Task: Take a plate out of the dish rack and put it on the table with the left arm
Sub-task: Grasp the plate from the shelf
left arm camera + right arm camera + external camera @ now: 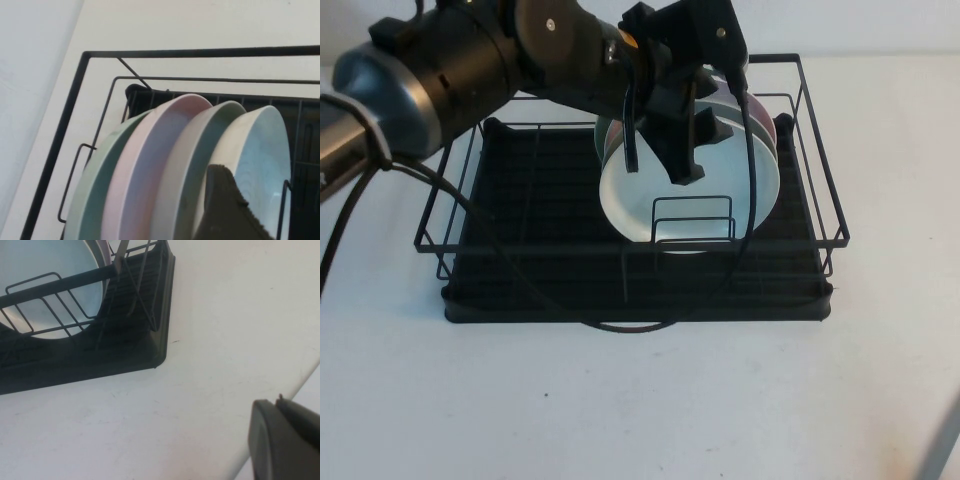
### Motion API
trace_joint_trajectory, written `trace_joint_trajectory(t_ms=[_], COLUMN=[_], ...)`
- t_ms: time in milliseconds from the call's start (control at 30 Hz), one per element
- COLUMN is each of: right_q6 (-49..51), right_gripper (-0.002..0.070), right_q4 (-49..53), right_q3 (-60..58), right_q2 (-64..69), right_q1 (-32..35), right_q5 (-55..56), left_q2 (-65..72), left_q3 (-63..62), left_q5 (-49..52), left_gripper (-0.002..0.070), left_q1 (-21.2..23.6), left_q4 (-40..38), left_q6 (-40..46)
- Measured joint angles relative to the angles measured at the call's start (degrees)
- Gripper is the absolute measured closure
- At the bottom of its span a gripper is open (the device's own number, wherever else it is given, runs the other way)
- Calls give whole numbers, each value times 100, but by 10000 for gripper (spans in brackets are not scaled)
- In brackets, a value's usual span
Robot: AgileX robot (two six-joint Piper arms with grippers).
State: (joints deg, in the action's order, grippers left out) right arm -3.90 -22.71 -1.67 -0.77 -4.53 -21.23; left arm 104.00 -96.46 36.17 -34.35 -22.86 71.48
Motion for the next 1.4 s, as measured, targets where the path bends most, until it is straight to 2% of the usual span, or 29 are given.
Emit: trace_joint_trajectory(t_ms=[767, 900, 1067, 1400], right_q6=[0, 0, 0, 0], right_gripper=[694, 694, 694, 694], right_q4=[0, 0, 10, 18], right_q3=[0, 0, 0, 0], right_q2=[0, 0, 0, 0], right_q1=[0, 0, 0, 0], right_q5=[0, 0, 0, 0], left_q2=[556, 569, 569, 443], left_q3=[0, -13, -24, -36], left_q5=[-617, -691, -824, -774], left_gripper=[339, 416, 585, 634], left_q1=[0, 0, 0, -19], left_q4=[13, 95, 569, 1307], left_q6=[-48, -182, -373, -475])
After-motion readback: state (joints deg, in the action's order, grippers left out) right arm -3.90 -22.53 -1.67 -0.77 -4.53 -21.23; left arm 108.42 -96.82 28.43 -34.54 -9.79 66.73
